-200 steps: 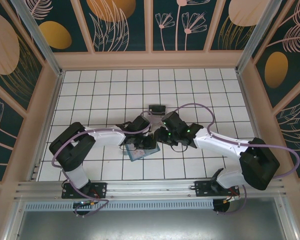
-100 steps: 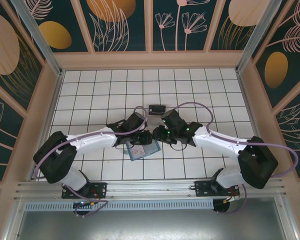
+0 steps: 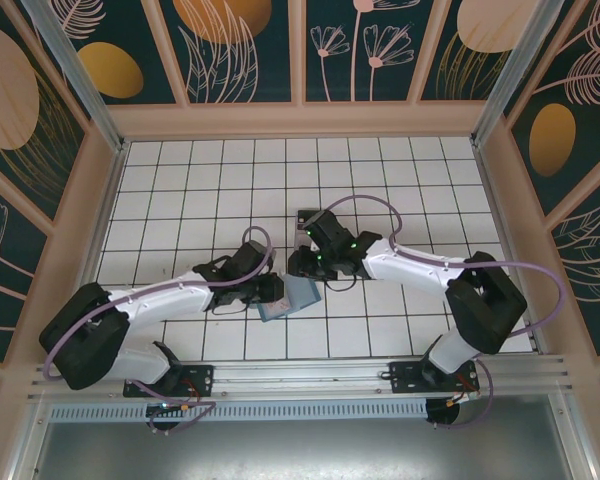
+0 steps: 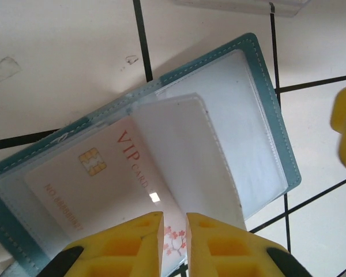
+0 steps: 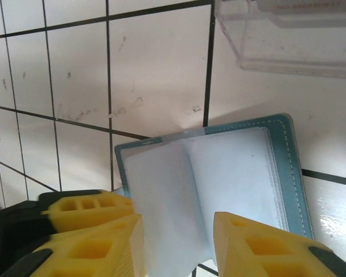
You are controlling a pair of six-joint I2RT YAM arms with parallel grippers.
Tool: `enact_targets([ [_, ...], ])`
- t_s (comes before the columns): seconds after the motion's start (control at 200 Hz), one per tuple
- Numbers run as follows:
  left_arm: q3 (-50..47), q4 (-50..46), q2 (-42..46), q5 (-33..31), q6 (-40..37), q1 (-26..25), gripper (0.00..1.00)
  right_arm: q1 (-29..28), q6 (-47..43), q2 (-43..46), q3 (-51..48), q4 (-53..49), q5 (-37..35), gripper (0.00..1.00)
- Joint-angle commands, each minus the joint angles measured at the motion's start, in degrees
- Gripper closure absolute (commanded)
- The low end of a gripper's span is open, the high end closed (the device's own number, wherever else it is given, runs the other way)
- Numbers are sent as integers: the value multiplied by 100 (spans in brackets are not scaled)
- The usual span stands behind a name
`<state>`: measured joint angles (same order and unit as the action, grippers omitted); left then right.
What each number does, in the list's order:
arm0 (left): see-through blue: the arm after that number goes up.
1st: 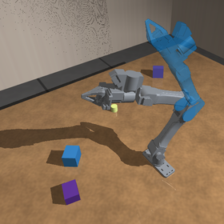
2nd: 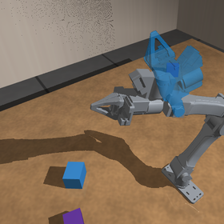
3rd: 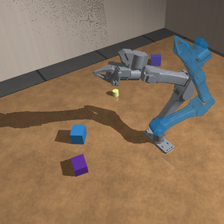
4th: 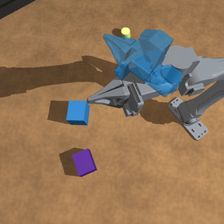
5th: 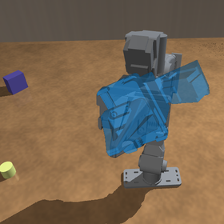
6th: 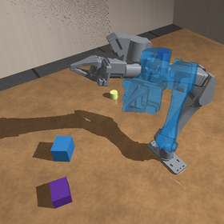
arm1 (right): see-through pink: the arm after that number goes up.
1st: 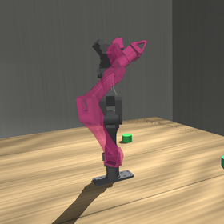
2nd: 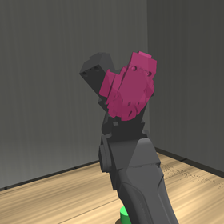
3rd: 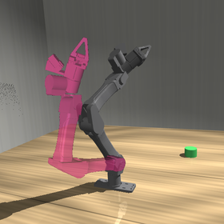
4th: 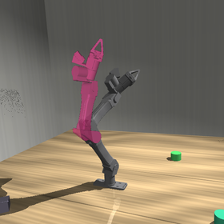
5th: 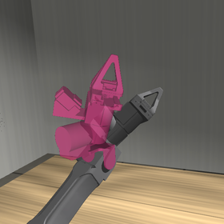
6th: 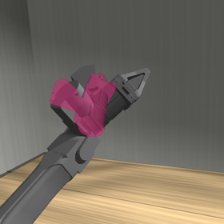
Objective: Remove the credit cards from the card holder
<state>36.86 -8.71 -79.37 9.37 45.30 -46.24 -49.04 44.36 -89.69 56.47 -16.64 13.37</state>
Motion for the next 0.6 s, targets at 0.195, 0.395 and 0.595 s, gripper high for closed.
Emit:
enact_targets([
  [0.195, 386, 498, -707, 231, -137, 19, 81, -45, 18, 197, 67, -208, -40, 63],
  [0.395, 437, 701, -1048, 329, -178, 27, 81, -27, 183, 204, -65, -193, -7, 65],
  [0.595, 325, 868, -1089, 356, -160, 26, 86, 8, 388, 13, -309, 211, 337, 72],
])
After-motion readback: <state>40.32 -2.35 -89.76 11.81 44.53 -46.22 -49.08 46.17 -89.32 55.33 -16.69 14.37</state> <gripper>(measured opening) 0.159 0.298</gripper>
